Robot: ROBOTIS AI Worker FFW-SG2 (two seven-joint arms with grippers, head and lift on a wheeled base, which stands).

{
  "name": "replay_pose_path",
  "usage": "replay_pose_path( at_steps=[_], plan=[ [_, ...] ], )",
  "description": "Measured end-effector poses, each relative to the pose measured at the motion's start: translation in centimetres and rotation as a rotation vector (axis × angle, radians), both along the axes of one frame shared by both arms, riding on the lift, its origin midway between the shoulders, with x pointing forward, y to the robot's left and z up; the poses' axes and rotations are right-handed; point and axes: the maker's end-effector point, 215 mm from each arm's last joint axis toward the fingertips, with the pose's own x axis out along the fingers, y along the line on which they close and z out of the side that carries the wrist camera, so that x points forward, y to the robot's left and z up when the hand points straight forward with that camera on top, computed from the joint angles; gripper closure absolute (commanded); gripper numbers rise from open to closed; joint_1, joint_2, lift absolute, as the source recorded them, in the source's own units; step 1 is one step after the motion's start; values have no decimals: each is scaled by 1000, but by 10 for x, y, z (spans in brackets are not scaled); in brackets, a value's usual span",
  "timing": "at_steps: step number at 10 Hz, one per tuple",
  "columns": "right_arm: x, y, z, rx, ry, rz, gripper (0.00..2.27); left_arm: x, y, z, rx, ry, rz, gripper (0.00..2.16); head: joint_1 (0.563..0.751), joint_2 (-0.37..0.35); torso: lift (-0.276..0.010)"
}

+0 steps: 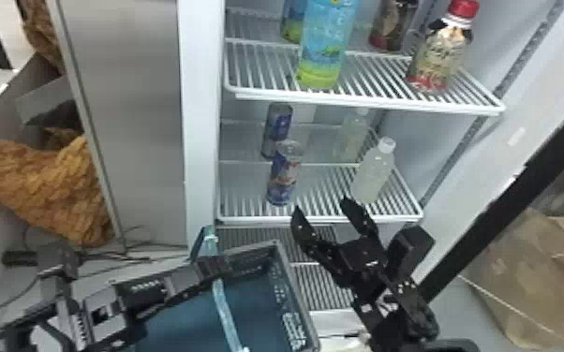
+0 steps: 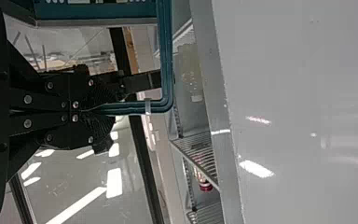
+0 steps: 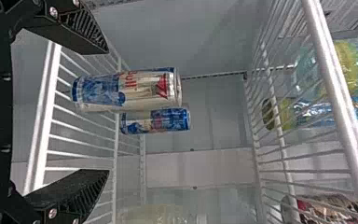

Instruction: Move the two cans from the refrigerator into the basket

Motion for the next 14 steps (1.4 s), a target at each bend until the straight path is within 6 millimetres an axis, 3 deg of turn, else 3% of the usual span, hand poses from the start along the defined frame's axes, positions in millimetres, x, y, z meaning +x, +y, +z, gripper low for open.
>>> replay_pose_path(
  at_steps=[7, 14],
  plan=[
    [58, 34, 6, -21, -17, 34, 133, 0, 0, 1, -4, 1, -1, 1210, 695, -164, -219],
    [101, 60, -3, -26, 11, 61, 134, 0, 0, 0, -6, 3, -1, 1210, 695, -129, -219]
  ],
)
